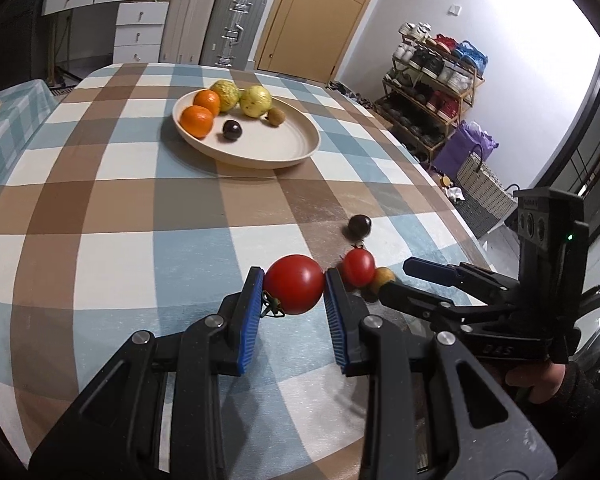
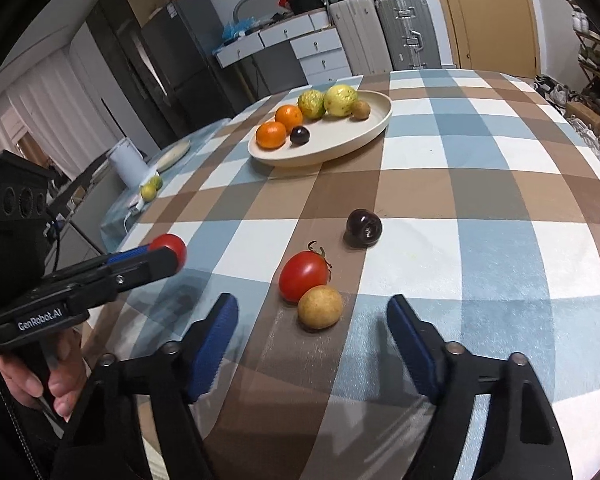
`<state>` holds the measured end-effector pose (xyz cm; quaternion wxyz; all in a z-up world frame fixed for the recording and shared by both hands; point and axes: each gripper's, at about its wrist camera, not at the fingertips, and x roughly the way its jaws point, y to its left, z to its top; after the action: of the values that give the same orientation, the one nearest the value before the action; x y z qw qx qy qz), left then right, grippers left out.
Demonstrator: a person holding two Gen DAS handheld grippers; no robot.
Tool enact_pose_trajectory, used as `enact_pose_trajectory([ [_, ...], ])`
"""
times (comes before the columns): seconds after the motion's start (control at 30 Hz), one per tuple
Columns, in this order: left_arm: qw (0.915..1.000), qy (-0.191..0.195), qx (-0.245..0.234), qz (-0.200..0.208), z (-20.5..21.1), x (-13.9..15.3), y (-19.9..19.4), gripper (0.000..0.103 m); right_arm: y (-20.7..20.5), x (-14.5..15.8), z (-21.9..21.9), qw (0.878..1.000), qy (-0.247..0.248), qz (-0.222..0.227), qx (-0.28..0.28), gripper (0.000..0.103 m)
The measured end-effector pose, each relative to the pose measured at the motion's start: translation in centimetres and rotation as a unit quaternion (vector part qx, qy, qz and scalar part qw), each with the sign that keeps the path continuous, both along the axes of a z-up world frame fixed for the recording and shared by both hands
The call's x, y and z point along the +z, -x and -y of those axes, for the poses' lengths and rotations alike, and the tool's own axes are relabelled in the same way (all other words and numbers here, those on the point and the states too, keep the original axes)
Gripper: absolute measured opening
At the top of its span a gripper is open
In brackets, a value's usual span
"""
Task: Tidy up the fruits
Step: 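Grasp the second tan round fruit with the right gripper while the left holds the tomato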
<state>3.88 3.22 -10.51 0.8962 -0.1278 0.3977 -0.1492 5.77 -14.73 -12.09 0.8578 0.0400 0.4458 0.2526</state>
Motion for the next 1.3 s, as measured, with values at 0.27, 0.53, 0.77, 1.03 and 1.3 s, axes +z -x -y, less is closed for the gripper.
enact_pose_trajectory([
  [0.27, 0.9999, 0.009, 0.007, -0.003, -0.8, -0.3, -0.1, 0.027, -0.8, -0.8, -0.7, 1.0, 0.023, -0.007, 0.009, 0.052],
  [0.53, 0.9999, 0.008, 0.01, -0.002, -0.8, -0.4, -0.7, 0.027, -0.5, -0.7, -0.9, 0.999, 0.024, 0.001, 0.02, 0.026],
  [0.77, 0.9999, 0.003, 0.014, 0.003, -0.8, 0.2, -1.9, 0.027, -0.4, -0.1, 0.3, 1.0, -0.007, 0.01, 0.011, 0.026],
  [1.03, 0.9993, 0.001, 0.028, 0.027, -1.4, 2.3, -5.2, 0.027, -1.1, 2.3, 2.1, 0.998, -0.055, 0.038, -0.006, 0.026],
  [1.3, 0.9993, 0.005, 0.031, 0.022, -1.4, 3.4, -10.2, 0.027, -4.3, 4.1, 2.7, 0.997, -0.069, 0.041, -0.007, 0.026],
])
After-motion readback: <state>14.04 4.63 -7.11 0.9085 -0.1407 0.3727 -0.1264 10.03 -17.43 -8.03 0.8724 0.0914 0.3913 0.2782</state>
